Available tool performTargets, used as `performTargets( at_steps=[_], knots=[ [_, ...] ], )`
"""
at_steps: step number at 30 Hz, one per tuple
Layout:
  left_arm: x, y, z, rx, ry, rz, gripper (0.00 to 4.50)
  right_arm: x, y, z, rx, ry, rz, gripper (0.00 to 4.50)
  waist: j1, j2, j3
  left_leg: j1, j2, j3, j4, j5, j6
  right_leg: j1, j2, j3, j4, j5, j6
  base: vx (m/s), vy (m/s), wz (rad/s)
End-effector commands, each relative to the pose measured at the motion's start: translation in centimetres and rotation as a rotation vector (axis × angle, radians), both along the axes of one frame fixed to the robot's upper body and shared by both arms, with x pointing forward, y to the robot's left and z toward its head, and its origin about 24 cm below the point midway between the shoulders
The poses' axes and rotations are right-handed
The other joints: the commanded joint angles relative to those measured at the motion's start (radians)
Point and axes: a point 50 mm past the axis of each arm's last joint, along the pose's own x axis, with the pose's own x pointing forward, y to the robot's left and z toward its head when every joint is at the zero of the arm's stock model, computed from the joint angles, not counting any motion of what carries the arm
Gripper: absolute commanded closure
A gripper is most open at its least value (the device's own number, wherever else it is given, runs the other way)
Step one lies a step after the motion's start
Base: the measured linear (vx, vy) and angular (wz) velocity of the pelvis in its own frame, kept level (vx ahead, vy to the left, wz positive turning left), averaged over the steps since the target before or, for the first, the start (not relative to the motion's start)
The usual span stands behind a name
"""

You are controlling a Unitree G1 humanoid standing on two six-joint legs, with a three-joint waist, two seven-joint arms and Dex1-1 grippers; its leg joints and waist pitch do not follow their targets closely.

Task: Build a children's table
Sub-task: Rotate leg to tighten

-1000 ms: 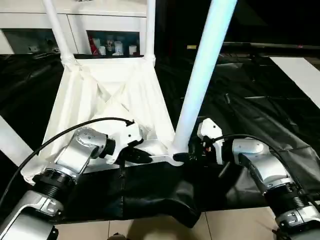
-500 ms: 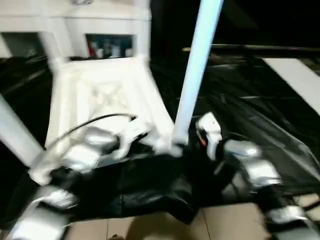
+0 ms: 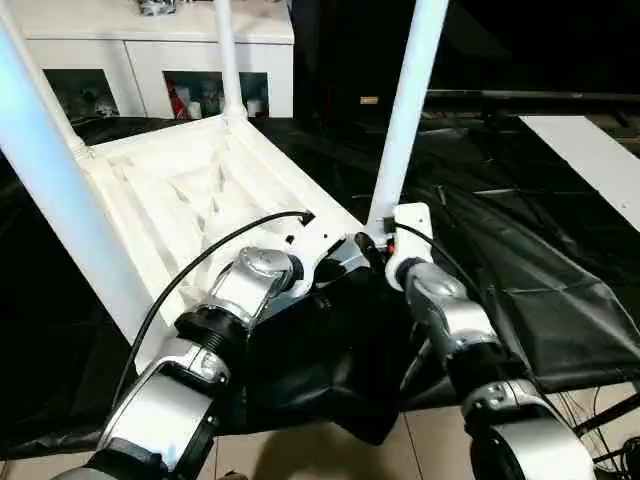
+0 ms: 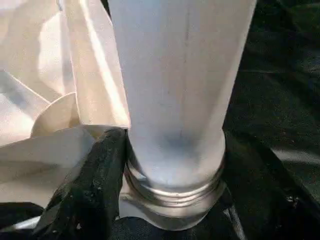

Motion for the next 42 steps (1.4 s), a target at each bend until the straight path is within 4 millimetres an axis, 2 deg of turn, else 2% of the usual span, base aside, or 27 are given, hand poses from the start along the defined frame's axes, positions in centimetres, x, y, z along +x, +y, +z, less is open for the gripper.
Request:
performTargets(
  at_steps=[1,4,5,6,7,8,9,10,12,15,18,19,20,21,22,24,26,32,36,42],
  knots=[
    [-0.4,1.0,-1.2,0.05,0.03,0.007,4.5,-0.8,1.9,0.4,0.094,-0.02,0.172,1.19,0.001,0.005,-0.055,0.015,0.03,-0.021,-0.08,-0.362,-0.003,0.03,-0.047,0.032,-0.088,-0.319,-0.168,0.0,0.0,0.0],
    [-0.6,1.9,-1.3,0.051,0.06,-0.015,4.5,-0.7,0.8,1.2,0.091,-0.054,0.225,0.97,-0.001,0.0,-0.057,0.004,0.031,-0.023,-0.081,-0.325,0.011,0.041,-0.049,0.03,-0.083,-0.297,-0.172,0.0,0.0,0.0],
    [-0.6,1.9,-1.3,0.051,0.06,-0.015,4.5,-0.7,0.8,1.2,0.091,-0.054,0.225,0.84,0.0,0.002,-0.058,0.005,0.032,-0.024,-0.082,-0.315,0.012,0.042,-0.049,0.029,-0.083,-0.297,-0.173,0.0,0.0,0.0],
    [-0.9,2.5,-1.4,0.049,0.084,-0.038,4.5,-1.0,0.3,1.8,0.082,-0.061,0.308,0.76,-0.001,0.002,-0.057,0.008,0.033,-0.021,-0.08,-0.306,0.017,0.041,-0.048,0.03,-0.085,-0.289,-0.179,0.0,0.0,0.0],
    [-0.9,2.7,-1.5,0.048,0.089,-0.046,4.5,-1.1,0.2,1.9,0.079,-0.062,0.331,0.71,-0.002,-0.003,-0.057,0.005,0.032,-0.019,-0.078,-0.302,0.024,0.042,-0.046,0.03,-0.084,-0.286,-0.181,0.0,0.0,0.0],
    [-1.0,2.7,-1.5,0.044,0.09,-0.055,4.5,-1.1,0.1,2.0,0.075,-0.063,0.346,0.64,-0.002,0.002,-0.058,0.007,0.034,-0.018,-0.078,-0.296,0.026,0.038,-0.05,0.032,-0.082,-0.284,-0.186,0.0,0.0,0.0],
    [-1.1,2.8,-1.4,0.039,0.091,-0.066,4.5,-1.2,0.0,2.0,0.069,-0.064,0.366,0.64,-0.003,0.002,-0.057,0.006,0.034,-0.019,-0.079,-0.298,0.026,0.038,-0.049,0.031,-0.084,-0.288,-0.188,0.0,0.0,0.0],
    [-1.5,3.6,-1.5,0.029,0.111,-0.108,4.5,-1.9,-1.1,2.2,-0.015,-0.083,0.495,0.64,-0.002,-0.001,-0.057,0.007,0.036,-0.018,-0.078,-0.289,0.022,0.038,-0.049,0.03,-0.083,-0.286,-0.191,0.0,0.0,0.0],
    [-2.0,4.4,-1.5,0.03,0.125,-0.158,4.5,-2.7,-2.3,2.1,-0.106,-0.089,0.614,0.64,0.004,0.001,-0.057,0.007,0.04,-0.019,-0.077,-0.28,0.029,0.041,-0.049,0.03,-0.08,-0.261,-0.191,0.0,0.0,0.0],
    [-2.4,5.0,-1.4,0.036,0.127,-0.205,4.5,-3.2,-3.3,2.1,-0.152,-0.085,0.677,0.64,0.004,0.0,-0.058,0.008,0.038,-0.015,-0.075,-0.275,0.034,0.037,-0.047,0.031,-0.076,-0.229,-0.212,0.0,0.0,0.0],
    [-3.1,5.5,-0.9,0.009,0.126,-0.296,4.5,-3.7,-4.3,2.3,-0.195,-0.077,0.739,0.64,0.004,0.001,-0.056,0.01,0.042,-0.017,-0.078,-0.285,0.031,0.039,-0.051,0.031,-0.077,-0.25,-0.219,0.0,0.0,0.0],
    [-3.1,5.5,-0.8,0.006,0.124,-0.308,4.5,-3.7,-4.3,2.3,-0.196,-0.076,0.742,0.64,0.004,0.001,-0.056,0.011,0.041,-0.015,-0.078,-0.285,0.03,0.036,-0.049,0.032,-0.077,-0.248,-0.22,0.0,0.0,0.0],
    [-3.9,5.6,-0.2,-0.025,0.104,-0.421,4.5,-3.9,-4.5,2.4,-0.201,-0.071,0.765,0.64,0.005,0.0,-0.055,0.011,0.041,-0.016,-0.079,-0.285,0.03,0.037,-0.05,0.032,-0.077,-0.25,-0.223,0.0,0.0,0.0],
    [-3.9,5.6,-0.2,-0.025,0.104,-0.421,4.5,-3.9,-4.5,2.4,-0.201,-0.071,0.765,0.64,0.007,0.003,-0.056,0.011,0.043,-0.017,-0.079,-0.287,0.03,0.037,-0.051,0.032,-0.076,-0.25,-0.221,0.0,0.0,0.0],
    [-4.3,5.8,0.2,-0.039,0.111,-0.471,4.5,-4.0,-4.5,2.5,-0.199,-0.07,0.787,0.64,0.006,0.0,-0.056,0.011,0.042,-0.014,-0.079,-0.28,0.029,0.036,-0.049,0.033,-0.074,-0.236,-0.223,0.0,0.0,0.0],
    [-5.0,6.1,0.6,-0.044,0.124,-0.529,4.5,-4.2,-4.4,2.6,-0.199,-0.069,0.813,0.64,0.009,0.006,-0.057,0.016,0.044,-0.011,-0.078,-0.264,0.033,0.033,-0.045,0.033,-0.069,-0.189,-0.24,0.0,0.0,0.0],
    [-5.2,6.2,0.8,-0.04,0.13,-0.538,4.5,-4.3,-4.2,2.6,-0.205,-0.07,0.837,0.64,0.011,0.005,-0.058,0.015,0.046,-0.012,-0.079,-0.254,0.032,0.036,-0.046,0.033,-0.064,-0.168,-0.244,0.0,0.0,0.0],
    [-5.2,6.3,0.9,-0.034,0.124,-0.537,4.5,-4.6,-3.7,2.5,-0.186,-0.067,0.89,0.64,0.028,0.0,-0.058,0.017,0.044,-0.01,-0.078,-0.254,0.018,0.036,-0.049,0.035,-0.066,-0.197,-0.232,0.0,0.0,0.0],
    [-5.2,6.3,0.9,-0.035,0.122,-0.543,4.5,-4.7,-3.6,2.4,-0.173,-0.06,0.907,0.64,0.028,-0.001,-0.06,0.015,0.043,-0.011,-0.077,-0.239,0.018,0.038,-0.049,0.034,-0.064,-0.183,-0.227,0.0,0.0,0.0],
    [-5.3,6.4,1.0,-0.022,0.122,-0.54,4.5,-4.9,-3.6,2.1,-0.172,-0.037,0.931,1.21,0.03,-0.002,-0.062,0.014,0.041,-0.01,-0.073,-0.207,0.031,0.041,-0.048,0.033,-0.058,-0.141,-0.239,0.0,0.0,0.0]
  ],
)
